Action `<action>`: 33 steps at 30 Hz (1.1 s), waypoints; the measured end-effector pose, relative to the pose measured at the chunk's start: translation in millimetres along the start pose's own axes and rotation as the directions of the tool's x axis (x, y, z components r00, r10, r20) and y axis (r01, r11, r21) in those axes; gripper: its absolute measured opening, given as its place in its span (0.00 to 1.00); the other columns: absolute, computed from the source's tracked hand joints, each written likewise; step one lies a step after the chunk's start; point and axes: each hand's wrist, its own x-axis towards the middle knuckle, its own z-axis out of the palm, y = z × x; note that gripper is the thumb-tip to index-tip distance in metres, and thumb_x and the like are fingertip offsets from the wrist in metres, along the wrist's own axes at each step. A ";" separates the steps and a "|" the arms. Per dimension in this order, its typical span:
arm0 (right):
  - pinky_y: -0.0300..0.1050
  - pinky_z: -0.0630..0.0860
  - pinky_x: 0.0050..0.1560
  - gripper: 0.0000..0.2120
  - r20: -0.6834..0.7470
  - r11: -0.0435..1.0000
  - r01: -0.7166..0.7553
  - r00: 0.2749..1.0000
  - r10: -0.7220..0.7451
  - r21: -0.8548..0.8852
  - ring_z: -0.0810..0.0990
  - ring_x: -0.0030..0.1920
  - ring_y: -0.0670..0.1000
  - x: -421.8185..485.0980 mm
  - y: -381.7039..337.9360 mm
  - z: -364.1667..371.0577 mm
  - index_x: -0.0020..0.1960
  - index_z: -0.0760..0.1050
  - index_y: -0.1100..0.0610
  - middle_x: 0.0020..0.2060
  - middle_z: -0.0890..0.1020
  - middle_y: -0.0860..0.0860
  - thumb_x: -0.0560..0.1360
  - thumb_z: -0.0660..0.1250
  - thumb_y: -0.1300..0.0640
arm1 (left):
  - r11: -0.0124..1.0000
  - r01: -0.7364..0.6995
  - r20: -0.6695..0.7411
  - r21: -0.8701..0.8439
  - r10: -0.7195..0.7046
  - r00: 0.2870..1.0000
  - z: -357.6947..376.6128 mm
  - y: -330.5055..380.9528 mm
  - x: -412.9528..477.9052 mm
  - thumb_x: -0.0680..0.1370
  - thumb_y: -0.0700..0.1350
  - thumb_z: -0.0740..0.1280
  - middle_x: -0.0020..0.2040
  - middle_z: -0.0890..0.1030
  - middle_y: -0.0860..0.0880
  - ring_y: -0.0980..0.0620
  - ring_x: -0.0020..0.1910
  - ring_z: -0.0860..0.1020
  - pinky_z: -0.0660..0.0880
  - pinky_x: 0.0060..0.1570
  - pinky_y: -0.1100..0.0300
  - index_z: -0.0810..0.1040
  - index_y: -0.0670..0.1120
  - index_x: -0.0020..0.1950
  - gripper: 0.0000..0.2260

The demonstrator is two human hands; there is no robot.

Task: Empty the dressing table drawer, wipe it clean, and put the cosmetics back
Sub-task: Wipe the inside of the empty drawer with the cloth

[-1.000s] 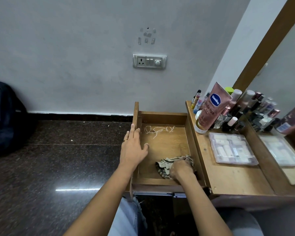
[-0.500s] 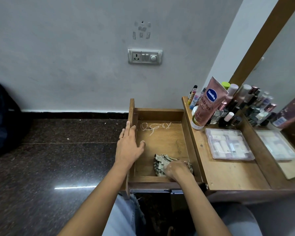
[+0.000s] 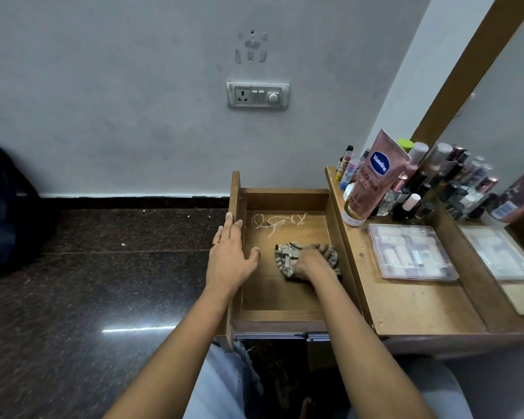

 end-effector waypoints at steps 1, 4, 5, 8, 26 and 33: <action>0.52 0.63 0.69 0.31 0.035 0.998 -0.047 0.998 0.046 0.037 0.69 0.66 0.64 15.5 2.7 0.0 0.75 0.50 0.71 0.70 0.64 0.66 0.82 0.54 0.51 | 1.000 0.004 0.000 0.000 -0.004 1.000 0.1 0.4 -0.1 0.78 0.54 0.64 0.80 0.48 0.50 0.46 0.77 0.53 0.57 0.73 0.50 0.56 0.47 0.78 0.32; 0.54 0.66 0.67 0.35 -0.040 0.972 -0.028 0.998 0.038 0.233 0.66 0.69 0.64 36.3 2.2 -3.0 0.74 0.56 0.69 0.70 0.65 0.65 0.76 0.66 0.52 | 1.000 0.010 -0.003 0.011 -0.010 1.000 -1.2 2.5 -0.8 0.78 0.55 0.64 0.80 0.48 0.50 0.45 0.77 0.53 0.57 0.73 0.51 0.56 0.47 0.78 0.32; 0.53 0.67 0.66 0.36 -0.035 0.969 -0.058 0.997 0.069 0.239 0.67 0.68 0.63 37.2 0.5 -3.6 0.75 0.54 0.69 0.69 0.65 0.65 0.76 0.65 0.52 | 1.000 0.009 -0.003 0.017 -0.009 1.000 -1.8 3.0 -1.0 0.78 0.55 0.64 0.80 0.48 0.50 0.45 0.77 0.54 0.57 0.73 0.51 0.56 0.47 0.78 0.32; 0.50 0.67 0.67 0.36 -0.006 0.986 -0.101 0.995 0.102 0.132 0.67 0.68 0.63 31.0 6.2 5.6 0.75 0.49 0.71 0.70 0.65 0.65 0.78 0.59 0.50 | 1.000 0.002 0.005 0.018 -0.002 1.000 -3.1 3.7 -2.1 0.78 0.54 0.64 0.80 0.48 0.49 0.44 0.77 0.54 0.57 0.73 0.50 0.56 0.46 0.78 0.32; 0.49 0.65 0.67 0.21 0.206 0.998 -0.044 0.978 0.035 0.039 0.68 0.68 0.62 -75.0 4.3 -2.7 0.72 0.62 0.69 0.68 0.69 0.65 0.84 0.48 0.59 | 1.000 0.005 0.003 0.004 -0.005 1.000 -2.5 3.3 -1.9 0.78 0.53 0.65 0.80 0.47 0.49 0.45 0.77 0.53 0.56 0.74 0.51 0.55 0.46 0.78 0.32; 0.45 0.69 0.62 0.19 0.149 0.998 0.002 0.989 -0.012 0.068 0.72 0.65 0.59 -42.5 -2.5 -14.1 0.67 0.67 0.67 0.65 0.72 0.62 0.82 0.54 0.55 | 1.000 -0.003 0.001 -0.021 0.003 1.000 -4.0 2.9 -1.8 0.78 0.53 0.65 0.80 0.48 0.50 0.46 0.77 0.53 0.57 0.73 0.51 0.55 0.46 0.78 0.32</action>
